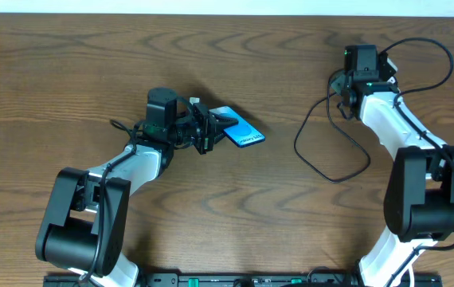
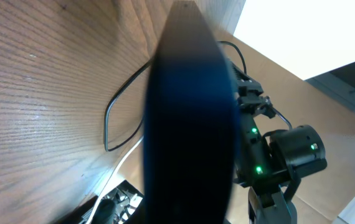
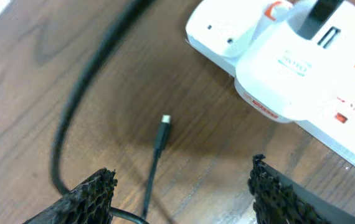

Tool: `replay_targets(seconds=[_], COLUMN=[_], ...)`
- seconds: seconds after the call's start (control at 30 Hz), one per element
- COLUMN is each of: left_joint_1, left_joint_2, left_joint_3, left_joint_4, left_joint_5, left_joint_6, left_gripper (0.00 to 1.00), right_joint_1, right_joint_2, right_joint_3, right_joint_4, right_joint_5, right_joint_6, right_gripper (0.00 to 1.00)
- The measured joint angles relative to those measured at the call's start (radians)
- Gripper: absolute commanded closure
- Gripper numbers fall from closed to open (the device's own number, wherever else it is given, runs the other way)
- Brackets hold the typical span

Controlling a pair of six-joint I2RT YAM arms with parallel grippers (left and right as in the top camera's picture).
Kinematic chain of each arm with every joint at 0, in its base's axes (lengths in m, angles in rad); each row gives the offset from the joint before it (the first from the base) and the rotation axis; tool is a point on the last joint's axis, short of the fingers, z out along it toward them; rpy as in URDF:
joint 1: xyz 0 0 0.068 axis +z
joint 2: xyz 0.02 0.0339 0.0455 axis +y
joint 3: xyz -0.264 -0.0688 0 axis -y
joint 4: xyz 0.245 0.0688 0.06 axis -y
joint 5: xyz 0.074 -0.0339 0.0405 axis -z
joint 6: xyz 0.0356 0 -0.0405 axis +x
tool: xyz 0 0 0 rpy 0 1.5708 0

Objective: Plug charger to phone and switch on socket

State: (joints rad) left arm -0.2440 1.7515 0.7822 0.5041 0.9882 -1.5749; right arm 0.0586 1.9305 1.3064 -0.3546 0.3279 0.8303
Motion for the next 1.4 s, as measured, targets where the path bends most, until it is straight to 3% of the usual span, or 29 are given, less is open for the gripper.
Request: replay_targets(seconds=[0.87, 1.0, 1.07, 1.1, 1.13, 1.17, 1.4], left_joint_1=[0.0, 0.0, 0.0, 0.0, 0.0, 0.0, 0.0], left_joint_2=[0.0, 0.0, 0.0, 0.0, 0.0, 0.0, 0.0], left_joint_3=[0.0, 0.0, 0.0, 0.0, 0.0, 0.0, 0.0], left_joint_4=[0.0, 0.0, 0.0, 0.0, 0.0, 0.0, 0.0], left_joint_5=[-0.039, -0.048, -0.049, -0.049, -0.049, -0.049, -0.051], left_joint_6=[0.0, 0.0, 0.0, 0.0, 0.0, 0.0, 0.0], left_gripper=[0.92, 0.92, 0.93, 0.92, 0.92, 0.92, 0.92], right_joint_1=[0.019, 0.019, 0.019, 0.019, 0.019, 0.019, 0.019], right_joint_2=[0.15, 0.151, 0.151, 0.151, 0.151, 0.15, 0.116], right_joint_3=[0.0, 0.0, 0.0, 0.0, 0.002, 0.003, 0.011], right_joint_4=[0.113, 0.11, 0.106, 0.102, 0.09, 0.079, -0.101], right_joint_5=[-0.06, -0.062, -0.063, -0.063, -0.061, -0.059, -0.051], right_joint_6=[0.051, 0.055, 0.053, 0.051, 0.05, 0.05, 0.043], right_gripper=[0.32, 0.39, 0.3, 0.22, 0.07, 0.01, 0.01])
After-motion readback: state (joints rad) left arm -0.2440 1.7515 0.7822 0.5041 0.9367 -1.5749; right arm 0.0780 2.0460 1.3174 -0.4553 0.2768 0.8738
